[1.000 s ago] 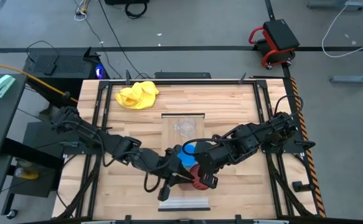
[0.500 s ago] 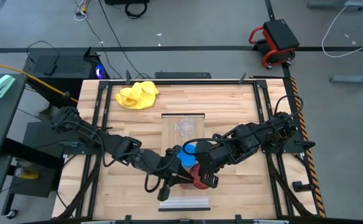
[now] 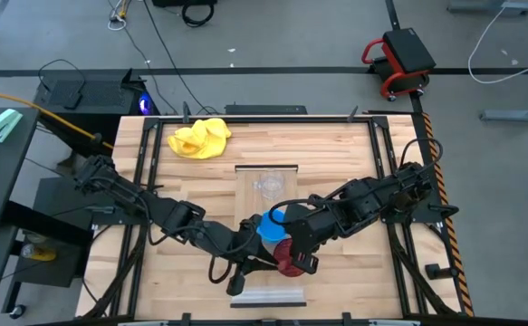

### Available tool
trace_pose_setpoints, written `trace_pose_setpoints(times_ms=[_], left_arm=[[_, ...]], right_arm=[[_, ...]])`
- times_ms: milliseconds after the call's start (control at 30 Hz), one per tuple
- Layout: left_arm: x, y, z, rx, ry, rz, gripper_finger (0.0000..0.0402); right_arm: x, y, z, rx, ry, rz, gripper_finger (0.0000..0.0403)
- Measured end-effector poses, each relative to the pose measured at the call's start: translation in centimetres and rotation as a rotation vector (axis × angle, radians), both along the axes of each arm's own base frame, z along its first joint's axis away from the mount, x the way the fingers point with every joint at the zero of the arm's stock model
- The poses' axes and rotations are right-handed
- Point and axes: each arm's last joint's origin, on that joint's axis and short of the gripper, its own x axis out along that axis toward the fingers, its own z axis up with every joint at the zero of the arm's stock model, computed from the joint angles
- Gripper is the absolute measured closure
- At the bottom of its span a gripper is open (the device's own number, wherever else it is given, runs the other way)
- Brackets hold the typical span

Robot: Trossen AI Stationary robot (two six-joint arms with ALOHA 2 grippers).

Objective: Stack small to large cups/mugs on shelf
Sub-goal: Put the red cup on the shelf

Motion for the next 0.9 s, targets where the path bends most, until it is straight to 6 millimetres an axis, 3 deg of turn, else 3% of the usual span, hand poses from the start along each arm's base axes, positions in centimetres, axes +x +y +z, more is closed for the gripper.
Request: trace_pose_setpoints(times_ms=[900], left_arm=[[-0.03,-0.17,-0.28,-0.009,0.019,0.0,0.0344]], right_arm=[[-0.75,0.49,0.64,0.034,-0.016,0.023,0.0317]])
